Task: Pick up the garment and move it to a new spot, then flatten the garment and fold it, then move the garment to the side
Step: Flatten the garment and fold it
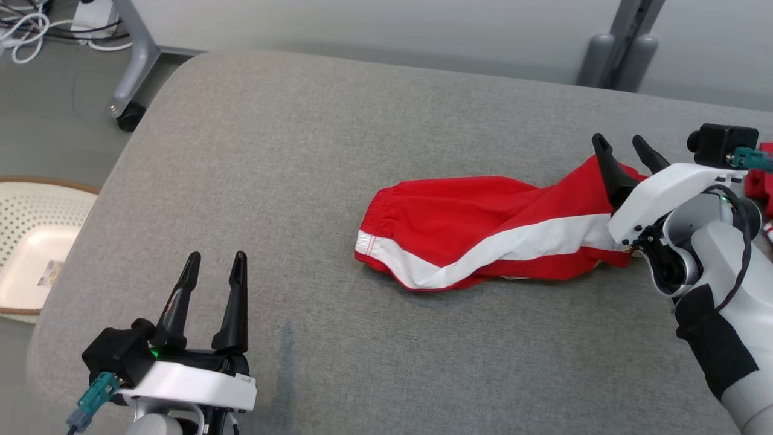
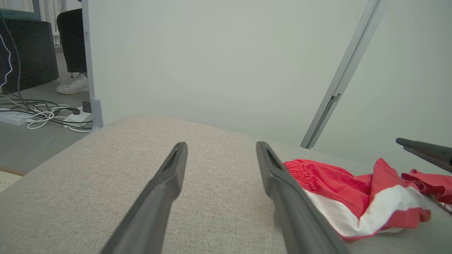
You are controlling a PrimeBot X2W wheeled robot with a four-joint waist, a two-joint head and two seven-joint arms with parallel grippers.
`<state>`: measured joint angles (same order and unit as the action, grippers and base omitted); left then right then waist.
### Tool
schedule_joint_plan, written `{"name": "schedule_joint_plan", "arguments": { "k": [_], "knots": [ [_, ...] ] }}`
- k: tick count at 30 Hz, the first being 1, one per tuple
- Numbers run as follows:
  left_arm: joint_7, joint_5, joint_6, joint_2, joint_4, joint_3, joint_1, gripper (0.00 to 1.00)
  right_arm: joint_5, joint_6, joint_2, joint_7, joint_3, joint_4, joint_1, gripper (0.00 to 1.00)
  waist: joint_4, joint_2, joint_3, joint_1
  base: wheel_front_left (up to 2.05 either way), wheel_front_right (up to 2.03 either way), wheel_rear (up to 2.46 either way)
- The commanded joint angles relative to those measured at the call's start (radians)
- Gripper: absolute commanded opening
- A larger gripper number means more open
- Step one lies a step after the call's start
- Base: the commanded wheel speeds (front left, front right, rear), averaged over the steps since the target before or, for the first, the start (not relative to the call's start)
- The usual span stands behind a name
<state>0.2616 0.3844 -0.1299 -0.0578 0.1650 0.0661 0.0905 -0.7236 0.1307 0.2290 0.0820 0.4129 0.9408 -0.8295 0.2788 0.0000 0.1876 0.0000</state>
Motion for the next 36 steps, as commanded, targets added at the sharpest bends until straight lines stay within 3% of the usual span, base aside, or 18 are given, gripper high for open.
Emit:
{"name": "schedule_joint_plan", "arguments": {
  "k": [1,7,13,16,22,27,36],
  "knots": [
    [0.004,-0.011,-0.001,-0.012,-0.002,-0.013,-0.013,1.0,-0.012,0.0,0.014,0.035,0.02,-0.034,0.036,1.0,-0.059,0.0,-0.055,0.0,0.0,0.0,0.0],
    [0.004,-0.035,-0.001,-0.025,-0.018,-0.061,-0.053,1.0,-0.025,0.0,0.044,0.119,0.085,-0.188,0.154,1.0,-0.161,0.0,-0.121,0.0,0.0,0.0,0.0],
    [0.004,-0.052,0.001,-0.024,-0.03,-0.091,-0.08,1.0,0.08,0.0,0.073,0.181,0.004,-0.341,0.316,1.0,-0.227,0.0,-0.148,0.0,0.0,0.0,0.0],
    [0.004,-0.055,0.0,-0.021,-0.03,-0.091,-0.086,1.0,0.123,0.0,0.054,0.185,-0.074,-0.418,0.388,1.0,-0.239,0.0,-0.153,0.0,0.0,0.0,0.0],
    [0.004,-0.055,0.0,-0.013,-0.034,-0.095,-0.092,1.0,0.295,0.0,-0.095,0.184,-0.291,-0.674,0.646,1.0,-0.253,0.0,-0.152,0.0,0.0,0.0,0.0],
    [0.004,-0.051,0.0,-0.011,-0.027,-0.09,-0.085,1.0,0.373,0.0,-0.149,0.184,-0.324,-0.735,0.737,1.0,-0.257,0.0,-0.144,0.0,0.0,0.0,0.0],
    [0.004,-0.058,-0.001,-0.009,-0.014,-0.079,-0.075,1.0,0.407,0.0,-0.162,0.184,-0.345,-0.742,0.745,1.0,-0.243,0.0,-0.153,0.0,0.0,0.0,0.0]
  ]
}}
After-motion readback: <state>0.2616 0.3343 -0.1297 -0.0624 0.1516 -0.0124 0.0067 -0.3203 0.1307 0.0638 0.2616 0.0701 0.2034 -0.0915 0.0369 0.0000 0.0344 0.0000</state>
